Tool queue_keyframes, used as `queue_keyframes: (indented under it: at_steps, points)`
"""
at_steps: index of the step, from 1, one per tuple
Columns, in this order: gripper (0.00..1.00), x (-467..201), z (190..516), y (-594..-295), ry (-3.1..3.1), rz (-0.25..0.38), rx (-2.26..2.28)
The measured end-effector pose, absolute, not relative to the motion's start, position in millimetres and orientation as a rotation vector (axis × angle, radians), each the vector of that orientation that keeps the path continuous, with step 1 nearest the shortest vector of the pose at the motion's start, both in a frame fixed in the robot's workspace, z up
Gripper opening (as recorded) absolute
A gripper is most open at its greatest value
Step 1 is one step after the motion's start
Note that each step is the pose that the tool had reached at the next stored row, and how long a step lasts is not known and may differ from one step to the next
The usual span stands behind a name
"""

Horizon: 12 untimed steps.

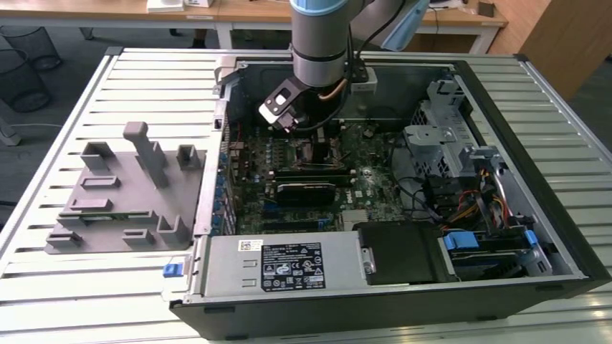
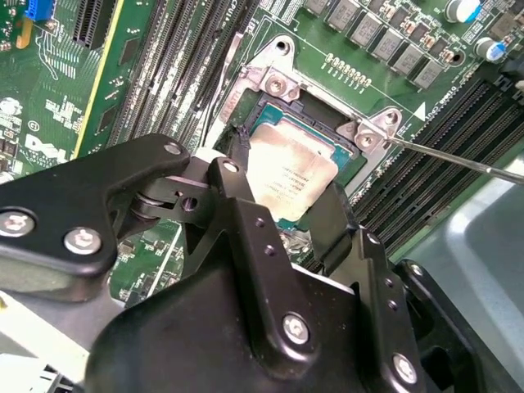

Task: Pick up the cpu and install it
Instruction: 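Place the cpu into insertion slot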

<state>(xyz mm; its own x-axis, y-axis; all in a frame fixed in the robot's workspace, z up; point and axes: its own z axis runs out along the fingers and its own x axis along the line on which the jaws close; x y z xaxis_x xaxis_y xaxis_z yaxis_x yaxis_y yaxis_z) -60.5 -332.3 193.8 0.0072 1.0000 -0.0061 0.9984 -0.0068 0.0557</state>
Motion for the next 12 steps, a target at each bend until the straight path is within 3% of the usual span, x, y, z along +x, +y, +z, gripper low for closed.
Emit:
queue_keyframes:
  at_steps: [3,4,12]
  points:
    - [0.55,-60.5,193.7,-332.3,2.182,0.054,2.198]
    - [0.6,-60.5,193.7,-332.3,2.182,0.054,2.198]
    - [0.6,-60.5,201.3,-332.3,2.183,0.054,2.198]
